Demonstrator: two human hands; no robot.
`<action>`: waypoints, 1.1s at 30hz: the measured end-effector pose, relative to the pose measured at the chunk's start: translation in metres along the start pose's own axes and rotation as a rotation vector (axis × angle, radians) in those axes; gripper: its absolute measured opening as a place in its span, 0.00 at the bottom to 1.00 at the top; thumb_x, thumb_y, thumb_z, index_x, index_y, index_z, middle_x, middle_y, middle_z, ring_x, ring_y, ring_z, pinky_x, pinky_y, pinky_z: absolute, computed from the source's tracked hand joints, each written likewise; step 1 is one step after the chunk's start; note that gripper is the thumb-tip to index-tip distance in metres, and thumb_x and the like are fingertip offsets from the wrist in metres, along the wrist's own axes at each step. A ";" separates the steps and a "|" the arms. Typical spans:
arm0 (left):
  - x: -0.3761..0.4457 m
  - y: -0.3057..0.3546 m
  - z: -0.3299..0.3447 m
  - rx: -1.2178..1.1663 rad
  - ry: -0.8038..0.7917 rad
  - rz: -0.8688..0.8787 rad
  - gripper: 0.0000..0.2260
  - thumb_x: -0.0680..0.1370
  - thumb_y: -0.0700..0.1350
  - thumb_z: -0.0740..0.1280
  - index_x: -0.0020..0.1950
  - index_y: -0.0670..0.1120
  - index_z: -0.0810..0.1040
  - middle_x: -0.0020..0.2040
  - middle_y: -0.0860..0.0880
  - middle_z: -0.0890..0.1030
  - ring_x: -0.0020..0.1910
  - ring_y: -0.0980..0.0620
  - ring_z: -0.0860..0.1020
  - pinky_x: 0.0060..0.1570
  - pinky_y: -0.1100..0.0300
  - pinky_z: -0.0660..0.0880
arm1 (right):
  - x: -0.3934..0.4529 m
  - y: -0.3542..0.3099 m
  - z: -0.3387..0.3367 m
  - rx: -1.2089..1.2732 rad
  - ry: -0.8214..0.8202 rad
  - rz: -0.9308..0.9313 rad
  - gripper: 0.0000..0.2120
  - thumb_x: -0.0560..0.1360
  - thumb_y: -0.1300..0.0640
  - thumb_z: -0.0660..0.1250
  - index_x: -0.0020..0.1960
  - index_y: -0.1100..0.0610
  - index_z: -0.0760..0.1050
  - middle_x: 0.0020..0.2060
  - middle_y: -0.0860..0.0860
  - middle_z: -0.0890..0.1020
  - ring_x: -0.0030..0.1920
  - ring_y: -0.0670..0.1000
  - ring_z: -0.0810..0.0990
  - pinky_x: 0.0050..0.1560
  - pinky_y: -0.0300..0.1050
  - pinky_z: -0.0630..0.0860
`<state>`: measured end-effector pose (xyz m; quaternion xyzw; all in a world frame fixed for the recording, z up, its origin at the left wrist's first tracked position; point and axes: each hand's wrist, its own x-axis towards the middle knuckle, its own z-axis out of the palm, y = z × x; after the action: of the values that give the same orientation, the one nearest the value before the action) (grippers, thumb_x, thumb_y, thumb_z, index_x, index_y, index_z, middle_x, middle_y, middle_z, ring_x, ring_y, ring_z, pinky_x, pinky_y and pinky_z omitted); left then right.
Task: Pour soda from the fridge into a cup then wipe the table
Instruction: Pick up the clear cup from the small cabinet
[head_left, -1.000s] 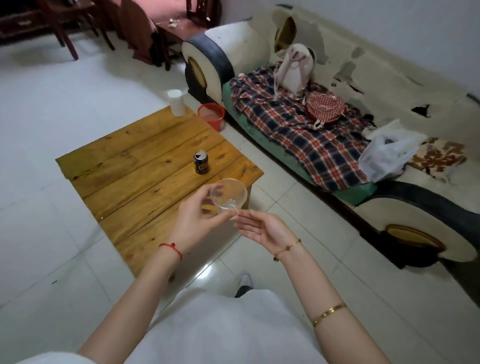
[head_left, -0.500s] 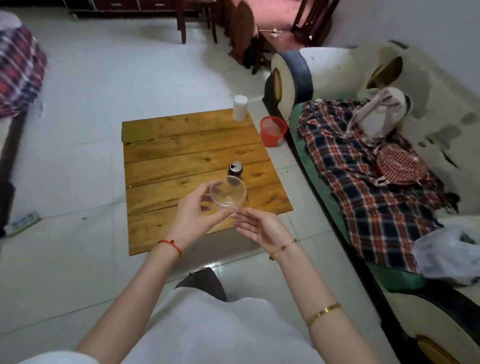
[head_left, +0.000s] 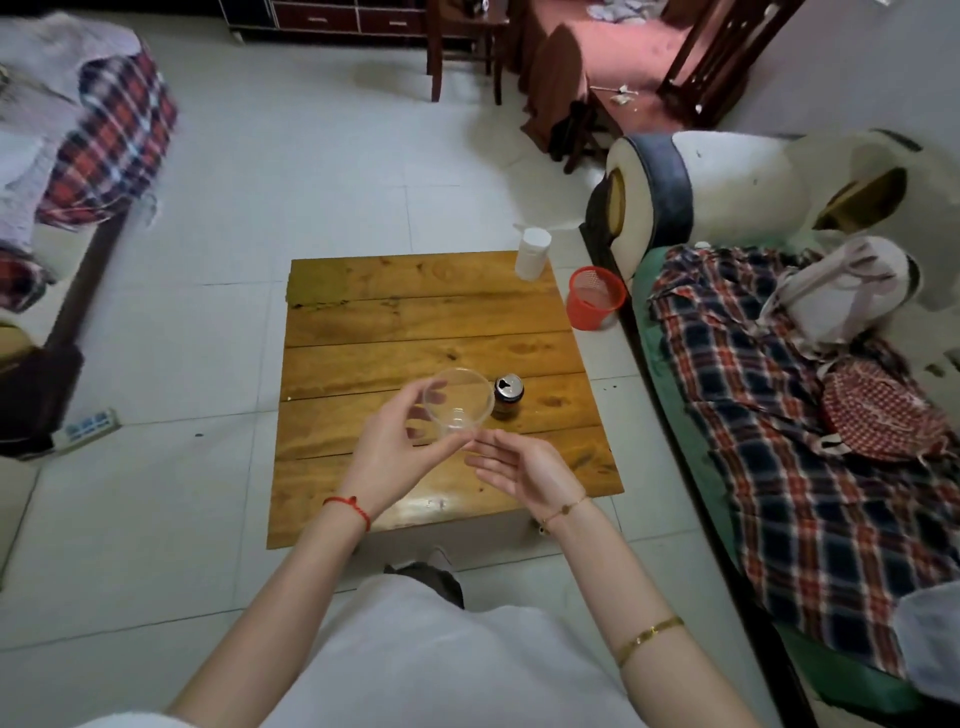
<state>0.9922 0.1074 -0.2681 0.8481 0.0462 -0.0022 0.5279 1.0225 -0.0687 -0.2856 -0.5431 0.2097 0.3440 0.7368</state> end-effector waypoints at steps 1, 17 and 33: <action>0.007 -0.001 0.000 -0.003 0.005 -0.005 0.29 0.70 0.56 0.76 0.69 0.56 0.72 0.58 0.59 0.78 0.56 0.63 0.77 0.54 0.60 0.79 | 0.007 -0.004 0.001 -0.001 0.004 -0.001 0.12 0.82 0.59 0.58 0.53 0.62 0.80 0.46 0.56 0.86 0.48 0.53 0.85 0.51 0.43 0.81; 0.076 -0.020 0.009 0.020 0.055 -0.108 0.29 0.71 0.53 0.75 0.70 0.55 0.70 0.61 0.57 0.77 0.57 0.61 0.76 0.55 0.59 0.78 | 0.082 -0.035 -0.020 -0.037 0.041 0.057 0.15 0.82 0.58 0.57 0.61 0.64 0.78 0.55 0.58 0.83 0.50 0.51 0.83 0.53 0.42 0.79; 0.112 -0.072 0.056 -0.038 0.156 -0.313 0.31 0.71 0.48 0.77 0.71 0.55 0.70 0.63 0.54 0.77 0.61 0.58 0.75 0.60 0.57 0.76 | 0.185 -0.042 -0.118 -0.756 0.415 0.028 0.10 0.78 0.56 0.65 0.53 0.61 0.81 0.44 0.54 0.79 0.46 0.50 0.75 0.40 0.37 0.69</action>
<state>1.1001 0.0975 -0.3635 0.8180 0.2187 -0.0178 0.5317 1.1861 -0.1361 -0.4225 -0.8296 0.2199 0.2899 0.4236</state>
